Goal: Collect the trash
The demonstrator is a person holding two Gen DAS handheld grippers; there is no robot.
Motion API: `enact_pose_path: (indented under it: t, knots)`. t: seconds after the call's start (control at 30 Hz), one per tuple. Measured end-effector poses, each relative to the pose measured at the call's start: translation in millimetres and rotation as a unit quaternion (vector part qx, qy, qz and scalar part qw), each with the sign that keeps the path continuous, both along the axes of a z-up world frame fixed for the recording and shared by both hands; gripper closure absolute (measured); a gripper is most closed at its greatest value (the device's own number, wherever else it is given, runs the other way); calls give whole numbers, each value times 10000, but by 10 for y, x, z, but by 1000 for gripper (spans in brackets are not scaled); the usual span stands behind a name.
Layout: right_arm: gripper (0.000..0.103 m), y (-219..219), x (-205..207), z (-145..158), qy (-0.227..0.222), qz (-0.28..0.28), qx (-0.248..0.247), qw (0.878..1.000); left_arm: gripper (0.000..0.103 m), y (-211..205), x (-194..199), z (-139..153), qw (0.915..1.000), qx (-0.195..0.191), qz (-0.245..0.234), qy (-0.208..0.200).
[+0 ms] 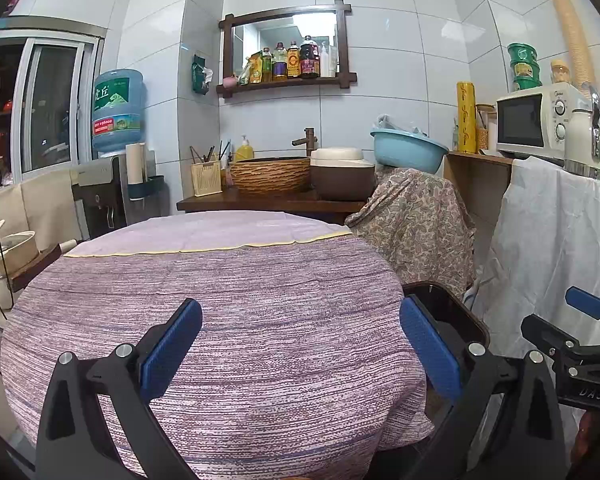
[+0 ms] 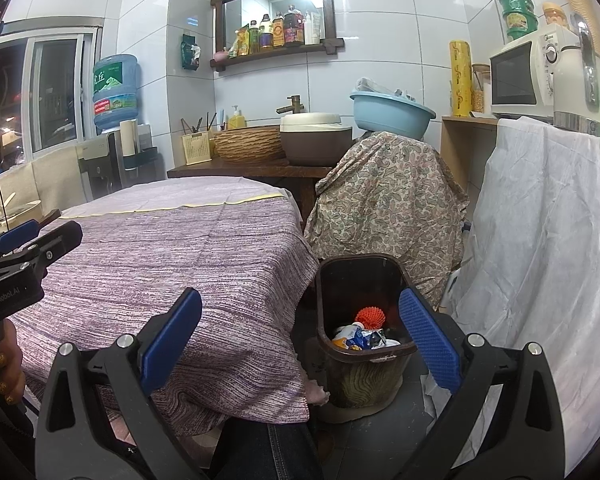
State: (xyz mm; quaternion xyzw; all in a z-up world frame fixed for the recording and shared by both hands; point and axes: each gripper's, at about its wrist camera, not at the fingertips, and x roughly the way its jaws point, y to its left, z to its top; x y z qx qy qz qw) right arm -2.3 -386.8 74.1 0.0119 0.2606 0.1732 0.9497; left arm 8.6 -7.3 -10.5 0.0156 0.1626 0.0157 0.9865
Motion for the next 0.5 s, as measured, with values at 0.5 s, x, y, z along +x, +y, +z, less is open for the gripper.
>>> enact_pose_path:
  t: [0.5]
  knots:
    - [6, 23, 1, 9, 32, 12, 7, 10000, 5, 5, 15, -21, 10000, -29, -59, -1]
